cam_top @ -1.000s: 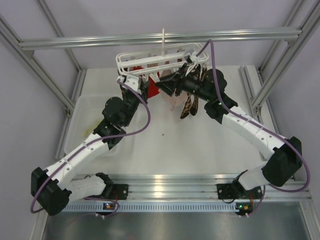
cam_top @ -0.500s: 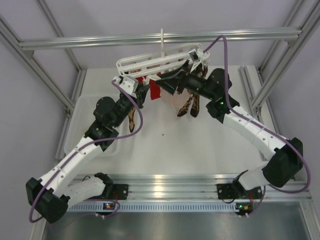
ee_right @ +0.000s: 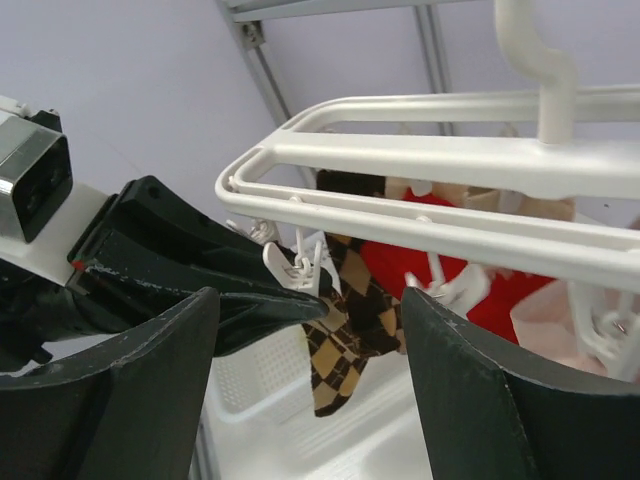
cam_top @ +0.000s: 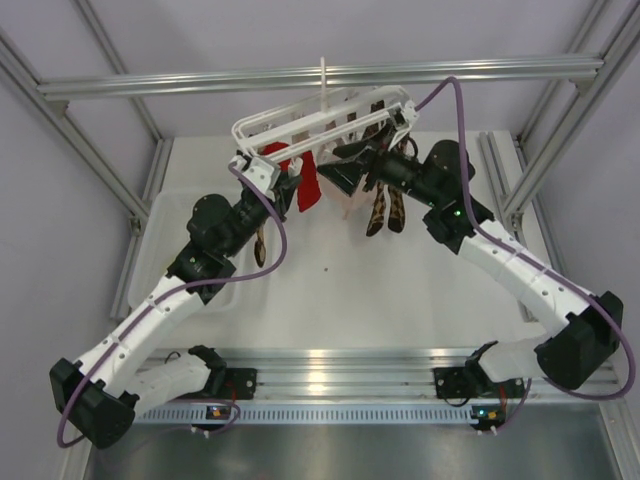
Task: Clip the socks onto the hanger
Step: Open the clamp at the hanger.
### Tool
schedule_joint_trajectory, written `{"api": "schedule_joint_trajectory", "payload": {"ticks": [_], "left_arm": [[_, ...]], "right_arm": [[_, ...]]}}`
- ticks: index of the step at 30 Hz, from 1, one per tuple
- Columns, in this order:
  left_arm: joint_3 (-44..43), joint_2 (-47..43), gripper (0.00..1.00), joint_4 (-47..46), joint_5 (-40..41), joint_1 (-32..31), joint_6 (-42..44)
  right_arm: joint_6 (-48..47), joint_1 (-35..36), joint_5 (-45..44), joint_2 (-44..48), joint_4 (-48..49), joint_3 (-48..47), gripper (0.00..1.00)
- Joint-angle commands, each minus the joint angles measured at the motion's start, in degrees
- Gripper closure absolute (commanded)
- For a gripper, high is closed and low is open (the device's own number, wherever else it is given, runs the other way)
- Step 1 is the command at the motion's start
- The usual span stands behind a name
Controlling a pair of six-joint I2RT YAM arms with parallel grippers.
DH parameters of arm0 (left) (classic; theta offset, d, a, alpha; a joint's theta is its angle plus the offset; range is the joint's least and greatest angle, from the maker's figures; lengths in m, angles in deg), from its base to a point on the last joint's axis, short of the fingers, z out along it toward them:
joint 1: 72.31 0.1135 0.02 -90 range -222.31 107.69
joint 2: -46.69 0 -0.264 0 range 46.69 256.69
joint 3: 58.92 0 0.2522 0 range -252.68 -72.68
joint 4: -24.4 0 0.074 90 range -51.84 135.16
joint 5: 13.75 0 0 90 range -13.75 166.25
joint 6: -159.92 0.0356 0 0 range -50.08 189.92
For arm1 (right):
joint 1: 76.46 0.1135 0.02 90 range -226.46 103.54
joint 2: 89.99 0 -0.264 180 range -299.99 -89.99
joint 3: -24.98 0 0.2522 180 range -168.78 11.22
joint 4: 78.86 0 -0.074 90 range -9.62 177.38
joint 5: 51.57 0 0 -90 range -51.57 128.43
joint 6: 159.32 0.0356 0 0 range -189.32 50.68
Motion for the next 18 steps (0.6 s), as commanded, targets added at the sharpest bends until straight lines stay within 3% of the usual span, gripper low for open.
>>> {"api": "schedule_joint_trajectory", "payload": {"ticks": [1, 6, 10, 18], "left_arm": [[-1.35, -0.56, 1.00, 0.25, -0.93, -0.06, 0.48], [-1.62, -0.83, 1.00, 0.69, -1.10, -0.06, 0.48], [-0.83, -1.44, 1.00, 0.26, -3.64, -0.06, 0.92], [-0.30, -1.71, 1.00, -0.10, -7.17, -0.06, 1.71]], "right_arm": [[-5.19, -0.26, -5.71, 4.87, -5.17, 1.15, 0.28], [-8.53, -0.34, -3.98, 7.68, -6.06, 2.83, 0.30], [-3.62, -0.17, 5.07, 5.41, -0.78, 1.78, 0.30], [3.41, 1.67, 6.85, -3.02, 4.85, -2.70, 0.31]]}}
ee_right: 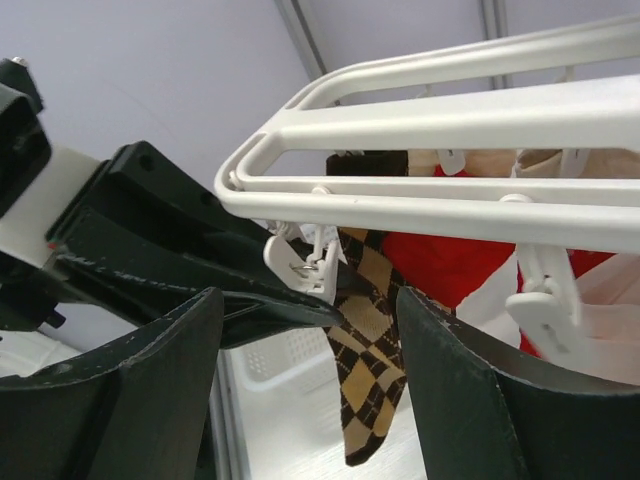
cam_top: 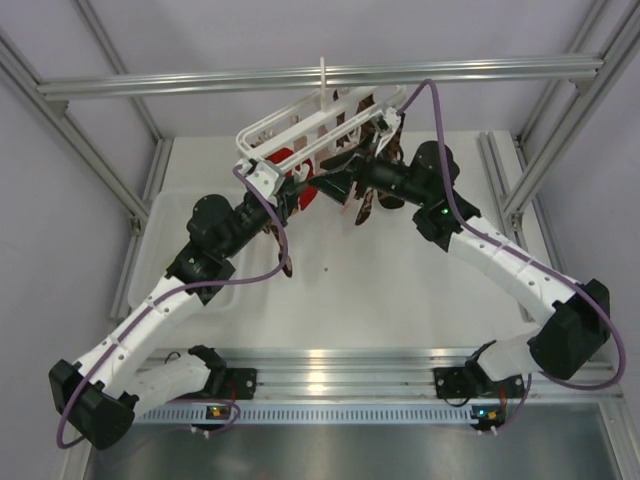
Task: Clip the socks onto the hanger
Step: Open the clamp at the hanger.
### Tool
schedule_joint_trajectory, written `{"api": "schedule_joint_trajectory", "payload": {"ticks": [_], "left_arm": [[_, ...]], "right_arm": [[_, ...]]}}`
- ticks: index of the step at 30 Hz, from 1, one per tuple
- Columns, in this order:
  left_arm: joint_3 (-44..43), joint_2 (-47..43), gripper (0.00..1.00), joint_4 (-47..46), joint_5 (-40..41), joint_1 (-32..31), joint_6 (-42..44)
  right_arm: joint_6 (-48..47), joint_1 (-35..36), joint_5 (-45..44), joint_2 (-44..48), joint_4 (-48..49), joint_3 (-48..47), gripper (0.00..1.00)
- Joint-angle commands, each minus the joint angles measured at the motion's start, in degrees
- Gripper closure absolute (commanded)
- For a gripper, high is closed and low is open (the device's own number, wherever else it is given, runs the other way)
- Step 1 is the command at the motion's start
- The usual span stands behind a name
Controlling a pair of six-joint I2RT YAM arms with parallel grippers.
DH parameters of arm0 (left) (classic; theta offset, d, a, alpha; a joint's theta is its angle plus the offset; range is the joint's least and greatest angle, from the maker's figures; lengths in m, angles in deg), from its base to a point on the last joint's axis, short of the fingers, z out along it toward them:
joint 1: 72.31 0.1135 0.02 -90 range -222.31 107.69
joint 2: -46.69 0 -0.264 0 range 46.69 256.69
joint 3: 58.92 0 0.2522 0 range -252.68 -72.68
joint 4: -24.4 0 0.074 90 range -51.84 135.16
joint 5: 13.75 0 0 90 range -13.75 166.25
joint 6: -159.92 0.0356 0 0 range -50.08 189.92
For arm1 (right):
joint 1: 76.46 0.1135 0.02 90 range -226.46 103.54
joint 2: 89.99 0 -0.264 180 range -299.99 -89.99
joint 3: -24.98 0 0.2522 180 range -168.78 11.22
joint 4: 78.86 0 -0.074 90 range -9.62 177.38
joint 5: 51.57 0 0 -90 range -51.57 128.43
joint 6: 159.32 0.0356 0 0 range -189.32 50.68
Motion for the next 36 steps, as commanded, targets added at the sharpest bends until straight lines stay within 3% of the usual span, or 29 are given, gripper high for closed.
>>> {"api": "schedule_joint_trajectory", "payload": {"ticks": [1, 9, 23, 36], "left_arm": [[-0.49, -1.64, 1.00, -1.63, -2.38, -0.06, 0.51], [-0.93, -0.94, 1.00, -1.63, -4.66, -0.06, 0.69], [-2.69, 1.61, 1.00, -0.13, -4.23, -0.06, 1.65], [-4.45, 4.07, 1.00, 0.75, -4.49, -0.15, 1.48]], "right_arm": [[3.61, 1.30, 2.09, -2.12, 5.07, -4.17, 0.31], [6.78, 1.57, -0.02, -5.54, 6.21, -5.31, 0.27], [3.88, 2.01, -0.38, -6.51, 4.10, -6.11, 0.28], [0.11, 2.10, -1.26, -7.39, 1.73, -6.46, 0.37]]}}
